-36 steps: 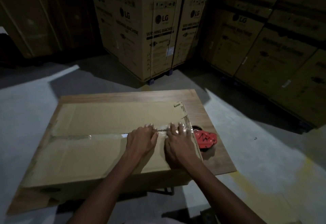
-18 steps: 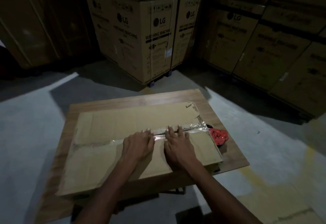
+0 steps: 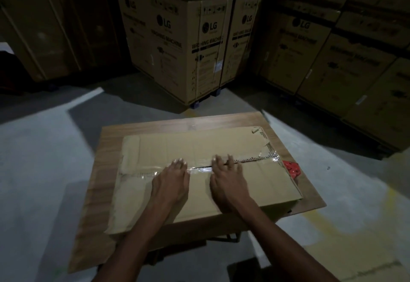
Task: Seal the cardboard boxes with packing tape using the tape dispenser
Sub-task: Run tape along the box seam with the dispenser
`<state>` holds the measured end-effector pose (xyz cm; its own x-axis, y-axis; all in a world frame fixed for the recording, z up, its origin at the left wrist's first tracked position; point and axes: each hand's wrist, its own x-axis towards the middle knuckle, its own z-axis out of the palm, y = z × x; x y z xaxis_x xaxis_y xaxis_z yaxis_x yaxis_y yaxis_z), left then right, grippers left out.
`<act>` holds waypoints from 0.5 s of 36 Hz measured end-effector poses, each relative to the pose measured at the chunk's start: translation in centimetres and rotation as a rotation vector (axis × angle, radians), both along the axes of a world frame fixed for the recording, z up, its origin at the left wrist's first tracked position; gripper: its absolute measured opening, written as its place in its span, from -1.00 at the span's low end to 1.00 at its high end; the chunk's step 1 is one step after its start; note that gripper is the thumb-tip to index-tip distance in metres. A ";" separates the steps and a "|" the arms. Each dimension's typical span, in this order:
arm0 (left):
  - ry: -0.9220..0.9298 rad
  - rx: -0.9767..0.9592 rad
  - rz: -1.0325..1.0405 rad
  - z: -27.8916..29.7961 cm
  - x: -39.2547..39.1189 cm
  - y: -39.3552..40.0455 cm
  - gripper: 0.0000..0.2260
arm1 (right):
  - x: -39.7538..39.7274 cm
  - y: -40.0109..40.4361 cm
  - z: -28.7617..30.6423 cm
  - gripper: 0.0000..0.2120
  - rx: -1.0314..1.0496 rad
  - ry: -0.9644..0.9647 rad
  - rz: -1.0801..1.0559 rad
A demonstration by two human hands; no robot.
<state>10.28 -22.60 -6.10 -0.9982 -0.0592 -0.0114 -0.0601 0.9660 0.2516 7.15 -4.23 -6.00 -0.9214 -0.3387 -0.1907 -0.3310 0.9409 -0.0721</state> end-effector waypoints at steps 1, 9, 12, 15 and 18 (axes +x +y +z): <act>-0.002 -0.001 0.008 0.0 0.1 -0.6 -0.58 | -0.1 1.0 0.0 -0.43 0.003 0.001 -0.022; 0.045 -0.046 0.171 -1.3 2.3 -5.3 -0.60 | -0.2 0.0 0.2 -0.41 0.004 -0.023 -0.159; 0.011 -0.047 0.146 -1.3 2.2 -4.9 -0.56 | 1.2 -5.1 0.2 -0.41 0.015 -0.011 0.019; 0.001 -0.072 0.074 -1.8 2.0 -5.3 -0.53 | 2.8 -10.1 -0.2 -0.37 -0.011 0.001 0.211; 0.054 -0.034 0.099 -1.8 2.3 -6.3 -0.59 | 2.4 -10.8 0.0 -0.43 -0.052 -0.026 0.153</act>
<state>12.56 -28.87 -7.90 -0.9866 -0.1565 0.0460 -0.1425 0.9642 0.2238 9.54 -15.00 -6.02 -0.8531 -0.4851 -0.1923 -0.4678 0.8742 -0.1302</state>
